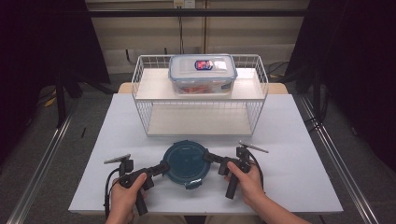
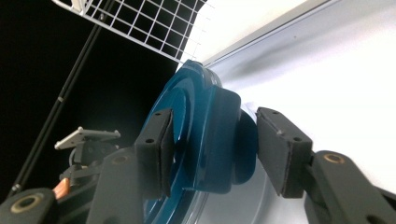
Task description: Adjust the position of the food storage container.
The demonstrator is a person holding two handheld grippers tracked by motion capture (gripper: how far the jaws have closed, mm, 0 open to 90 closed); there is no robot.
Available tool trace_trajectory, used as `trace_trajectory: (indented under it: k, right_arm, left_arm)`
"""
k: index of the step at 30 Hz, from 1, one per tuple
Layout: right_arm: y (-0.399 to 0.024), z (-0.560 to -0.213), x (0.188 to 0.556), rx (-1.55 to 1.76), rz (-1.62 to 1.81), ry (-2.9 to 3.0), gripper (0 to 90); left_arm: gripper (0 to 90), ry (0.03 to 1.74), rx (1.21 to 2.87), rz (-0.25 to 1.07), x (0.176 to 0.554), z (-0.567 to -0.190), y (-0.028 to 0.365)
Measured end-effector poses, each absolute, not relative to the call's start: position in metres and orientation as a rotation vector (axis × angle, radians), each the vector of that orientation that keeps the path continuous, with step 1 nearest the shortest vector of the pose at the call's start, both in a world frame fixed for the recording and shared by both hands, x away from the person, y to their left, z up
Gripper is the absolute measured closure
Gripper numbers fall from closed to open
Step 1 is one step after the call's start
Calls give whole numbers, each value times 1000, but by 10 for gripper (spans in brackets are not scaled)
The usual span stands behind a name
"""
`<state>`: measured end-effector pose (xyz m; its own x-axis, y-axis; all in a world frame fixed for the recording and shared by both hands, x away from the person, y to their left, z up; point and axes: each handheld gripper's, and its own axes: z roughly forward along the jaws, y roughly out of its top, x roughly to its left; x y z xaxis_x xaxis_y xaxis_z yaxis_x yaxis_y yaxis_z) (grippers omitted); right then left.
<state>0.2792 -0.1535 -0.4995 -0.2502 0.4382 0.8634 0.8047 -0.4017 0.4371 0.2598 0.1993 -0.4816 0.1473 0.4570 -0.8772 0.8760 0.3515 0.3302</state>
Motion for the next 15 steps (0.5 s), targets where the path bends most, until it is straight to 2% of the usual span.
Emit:
trace_trajectory:
  k: [3,7,11,12,15]
  right_arm:
    - [-155,-499,278,-1720,-1684,-1467,495]
    - [-159,-499,276,-1748,-1675,-1445,496]
    - [-163,-499,272,-1751,-1669,-1440,498]
    - [-164,-499,271,-1753,-1672,-1435,498]
    - [-162,-500,271,-1747,-1694,-1443,495]
  left_arm:
    - [552,1526,1256,-439,263,-480,196]
    - [562,1482,1233,-454,273,-481,194]
    - [567,1505,1235,-413,279,-482,191]
    - [565,1481,1188,-423,279,-484,189]
    - [558,1491,1194,-451,277,-486,193]
